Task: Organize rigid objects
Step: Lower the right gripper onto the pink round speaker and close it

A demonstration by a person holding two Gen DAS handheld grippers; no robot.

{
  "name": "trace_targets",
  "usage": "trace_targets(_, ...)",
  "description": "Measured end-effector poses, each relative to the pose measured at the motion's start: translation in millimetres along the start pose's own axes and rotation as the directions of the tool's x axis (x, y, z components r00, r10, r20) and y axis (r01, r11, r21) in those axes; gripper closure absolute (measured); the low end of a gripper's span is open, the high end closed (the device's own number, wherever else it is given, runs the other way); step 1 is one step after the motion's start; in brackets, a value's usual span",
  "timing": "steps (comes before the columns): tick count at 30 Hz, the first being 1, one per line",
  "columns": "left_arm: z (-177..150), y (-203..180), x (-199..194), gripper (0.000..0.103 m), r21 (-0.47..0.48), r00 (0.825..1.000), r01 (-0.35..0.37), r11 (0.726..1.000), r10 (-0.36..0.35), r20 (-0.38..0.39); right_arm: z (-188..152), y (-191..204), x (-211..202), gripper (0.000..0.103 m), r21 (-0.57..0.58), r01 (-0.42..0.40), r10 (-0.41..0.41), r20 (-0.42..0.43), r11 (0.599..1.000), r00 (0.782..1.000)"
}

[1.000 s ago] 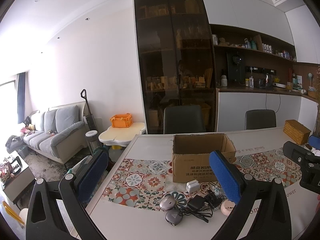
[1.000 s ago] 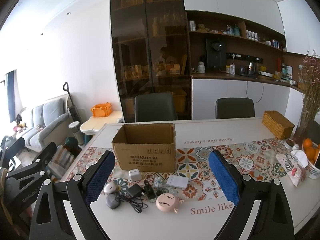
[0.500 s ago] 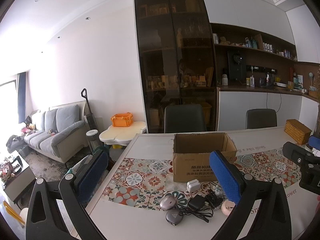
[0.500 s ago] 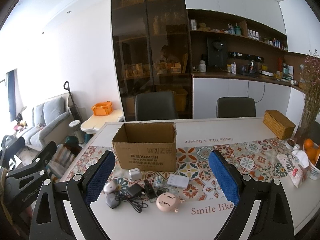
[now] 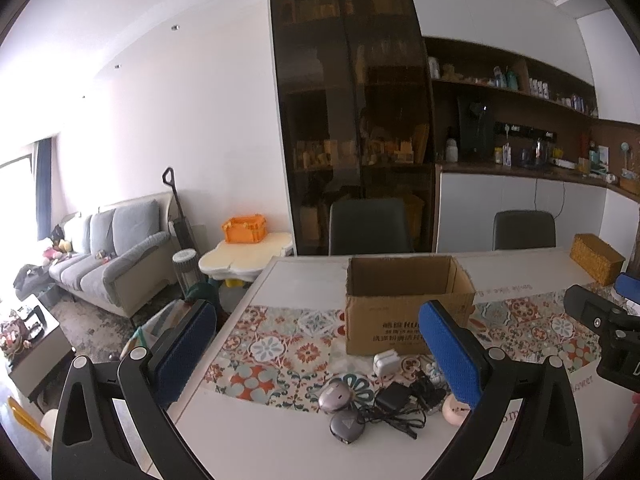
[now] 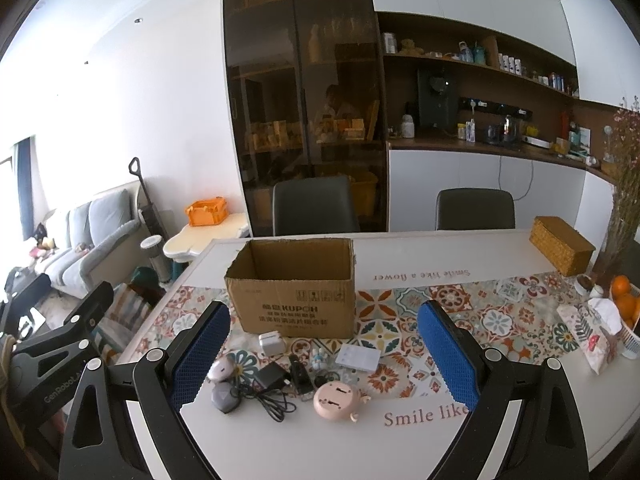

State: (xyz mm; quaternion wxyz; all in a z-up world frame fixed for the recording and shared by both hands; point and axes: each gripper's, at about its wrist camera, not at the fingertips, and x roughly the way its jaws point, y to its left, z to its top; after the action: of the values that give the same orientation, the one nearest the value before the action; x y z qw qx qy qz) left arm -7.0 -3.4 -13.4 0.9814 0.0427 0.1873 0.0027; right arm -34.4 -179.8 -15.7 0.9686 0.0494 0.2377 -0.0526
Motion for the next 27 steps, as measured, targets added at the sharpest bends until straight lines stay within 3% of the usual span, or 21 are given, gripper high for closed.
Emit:
trace_targets(6, -12, -4, 12, 0.0, -0.003, 0.997, -0.051, 0.999, 0.051, -0.062, -2, -3, 12, 0.008, -0.009, -0.01, 0.009, -0.054, 1.0, 0.998)
trace_targets(11, -28, -14, 27, 0.0, 0.02, 0.988, -0.046, 0.999, 0.048, -0.149, -13, -7, 33, 0.008, -0.012, -0.031, 0.029, -0.145, 0.999, 0.989)
trace_targets(18, -54, -29, 52, 0.0, 0.009, 0.957, -0.024, 1.0, 0.026, -0.288, -33, -13, 74, 0.008, -0.02, -0.077, 0.068, -0.306, 0.997, 0.95)
trace_targets(27, -87, -55, 74, 0.0, 0.03, 0.917, -0.04, 0.999, 0.049, -0.395, -66, -19, 114, 0.008, -0.081, -0.106, 0.062, -0.42, 0.991, 0.906)
